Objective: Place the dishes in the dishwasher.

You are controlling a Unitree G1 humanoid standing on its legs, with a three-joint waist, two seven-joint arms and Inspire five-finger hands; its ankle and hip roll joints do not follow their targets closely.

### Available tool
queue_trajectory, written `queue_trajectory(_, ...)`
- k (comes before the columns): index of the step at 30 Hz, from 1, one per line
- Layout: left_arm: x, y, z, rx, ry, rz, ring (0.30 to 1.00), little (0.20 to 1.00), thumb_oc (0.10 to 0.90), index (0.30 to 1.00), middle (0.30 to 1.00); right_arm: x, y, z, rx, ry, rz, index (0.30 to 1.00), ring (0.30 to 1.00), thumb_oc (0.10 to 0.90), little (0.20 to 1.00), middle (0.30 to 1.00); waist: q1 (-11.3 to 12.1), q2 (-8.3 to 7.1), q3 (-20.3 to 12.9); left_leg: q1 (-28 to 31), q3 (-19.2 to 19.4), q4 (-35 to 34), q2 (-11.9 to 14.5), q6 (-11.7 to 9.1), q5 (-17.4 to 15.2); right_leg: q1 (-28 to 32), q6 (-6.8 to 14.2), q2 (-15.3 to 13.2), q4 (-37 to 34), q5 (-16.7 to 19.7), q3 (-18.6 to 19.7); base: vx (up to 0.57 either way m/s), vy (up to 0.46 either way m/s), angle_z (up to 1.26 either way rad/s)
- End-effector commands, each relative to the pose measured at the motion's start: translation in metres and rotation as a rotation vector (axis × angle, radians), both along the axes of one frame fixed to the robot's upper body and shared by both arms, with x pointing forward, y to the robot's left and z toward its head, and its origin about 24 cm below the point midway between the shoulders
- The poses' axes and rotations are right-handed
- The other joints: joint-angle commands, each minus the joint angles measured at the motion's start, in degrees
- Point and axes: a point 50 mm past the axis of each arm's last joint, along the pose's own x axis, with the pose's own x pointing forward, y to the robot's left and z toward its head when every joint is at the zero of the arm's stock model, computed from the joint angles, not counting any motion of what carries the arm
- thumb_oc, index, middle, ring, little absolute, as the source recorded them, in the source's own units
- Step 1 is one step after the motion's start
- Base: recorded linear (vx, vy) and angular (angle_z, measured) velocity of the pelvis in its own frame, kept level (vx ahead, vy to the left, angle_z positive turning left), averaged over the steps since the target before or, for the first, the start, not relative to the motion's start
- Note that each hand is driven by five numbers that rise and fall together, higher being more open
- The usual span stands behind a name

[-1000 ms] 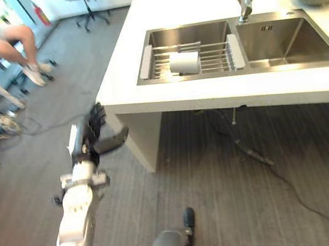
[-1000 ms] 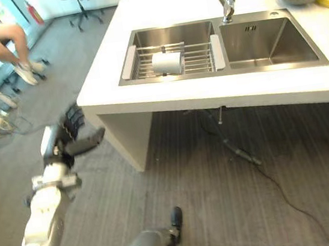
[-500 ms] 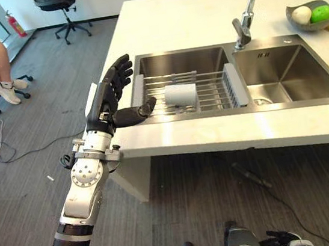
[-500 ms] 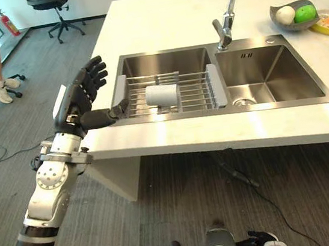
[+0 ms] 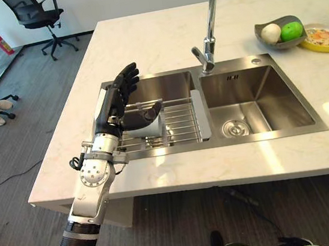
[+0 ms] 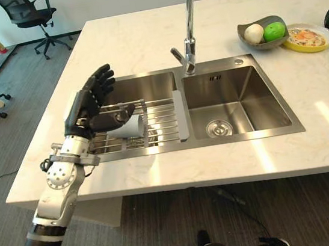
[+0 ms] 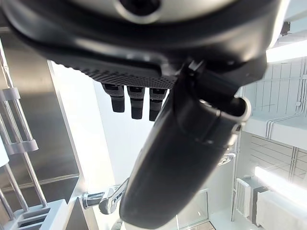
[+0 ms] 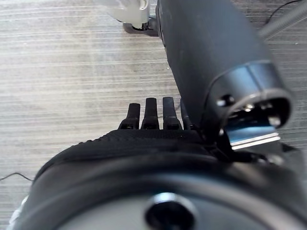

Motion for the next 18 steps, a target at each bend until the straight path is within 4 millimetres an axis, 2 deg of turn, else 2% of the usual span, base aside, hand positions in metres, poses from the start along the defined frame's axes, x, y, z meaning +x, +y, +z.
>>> queue_trajectory(1, 0.012, -0.005, 0.074, 0.223, -0.355, 0.026, 0.900, 0.900, 0.800, 0.900, 0.900, -0.007, 0.004, -0.003, 0.015, 0.020, -0.020, 0.900, 0.900, 0.800, 0.900, 0.900, 0.1, -0.80, -2.1, -2.5, -1.3, -2.6, -0.9, 1.1, -1.7, 2.0, 8.1, -3.9, 2.0, -2.7, -2.5, 0.02, -0.024, 0.08)
queue_trajectory(2, 0.012, -0.005, 0.074, 0.223, -0.355, 0.026, 0.900, 0.900, 0.800, 0.900, 0.900, -0.007, 0.004, -0.003, 0.015, 0.020, -0.020, 0.900, 0.900, 0.800, 0.900, 0.900, 0.1, -0.83, -2.1, -2.4, -1.4, -2.6, -0.9, 1.1, -1.7, 2.1, 8.1, -3.9, 2.0, -2.7, -2.5, 0.03, -0.034, 0.11)
queue_trajectory(5, 0.019, -0.011, 0.077, 0.471, -0.360, -0.002, 0.900, 0.900, 0.800, 0.900, 0.900, -0.016, 0.005, -0.004, 0.023, 0.040, -0.032, 0.900, 0.900, 0.800, 0.900, 0.900, -0.4, -0.13, -2.6, -2.4, -1.2, -2.6, -1.0, 0.9, -1.8, 3.1, 8.2, -3.8, 0.9, -2.7, -2.9, 0.02, -0.009, 0.21)
queue_trajectory(6, 0.019, -0.011, 0.077, 0.471, -0.360, -0.003, 0.900, 0.900, 0.800, 0.900, 0.900, -0.016, 0.005, -0.004, 0.024, 0.040, -0.033, 0.900, 0.900, 0.800, 0.900, 0.900, -0.4, -0.17, -2.5, -2.4, -1.2, -2.6, -1.0, 0.9, -1.8, 3.1, 8.2, -3.8, 0.9, -2.7, -2.9, 0.02, 0.011, 0.25)
queue_trajectory(8, 0.024, -0.012, 0.072, 0.594, -0.335, -0.019, 0.900, 0.900, 0.800, 0.900, 0.900, -0.025, 0.004, -0.005, 0.023, 0.067, -0.038, 0.900, 0.900, 0.800, 0.900, 0.900, -0.7, 0.35, -2.9, -1.9, -1.0, -2.6, -1.0, 0.9, -2.5, 3.8, 8.3, -3.8, 0.7, -3.3, -2.9, 0.03, 0.016, 0.08)
queue_trajectory(9, 0.025, -0.013, 0.072, 0.595, -0.337, -0.019, 0.900, 0.900, 0.800, 0.900, 0.900, -0.025, 0.004, -0.005, 0.024, 0.066, -0.038, 0.900, 0.900, 0.800, 0.900, 0.900, -0.6, 0.17, -2.8, -2.2, -1.0, -2.6, -1.2, 0.9, -1.9, 3.5, 8.2, -3.9, 0.7, -2.8, -2.8, 0.02, 0.021, 0.04)
queue_trajectory(10, 0.030, -0.010, 0.066, 0.689, -0.304, -0.011, 0.900, 0.900, 0.800, 0.900, 0.900, -0.030, 0.004, -0.005, 0.024, 0.083, -0.037, 0.900, 0.900, 0.800, 0.900, 0.900, -0.8, 0.43, -3.0, -1.9, -1.0, -2.6, -1.3, 1.0, -2.1, 3.7, 8.3, -3.9, 0.7, -2.9, -2.7, 0.02, 0.021, 0.07)
queue_trajectory(11, 0.034, -0.009, 0.060, 0.739, -0.273, -0.017, 0.900, 0.900, 0.800, 0.900, 0.900, -0.028, -0.005, -0.002, 0.006, 0.086, -0.046, 0.900, 0.900, 0.800, 0.900, 0.900, -0.8, 0.53, -3.4, -1.6, -1.1, -2.6, -1.2, 0.9, -2.8, 4.1, 8.3, -3.9, 0.7, -3.4, -2.9, 0.06, 0.021, 0.08)
queue_trajectory(18, 0.049, -0.014, 0.057, 0.954, -0.279, -0.020, 0.900, 0.900, 0.800, 0.900, 0.900, -0.016, -0.019, 0.005, -0.035, 0.076, -0.061, 0.900, 0.900, 0.800, 0.900, 0.900, -0.6, 1.05, -3.9, -1.3, -1.6, -2.6, -1.6, 1.1, -3.2, 4.5, 8.5, -4.1, 0.7, -3.5, -2.7, 0.01, 0.013, -0.01)
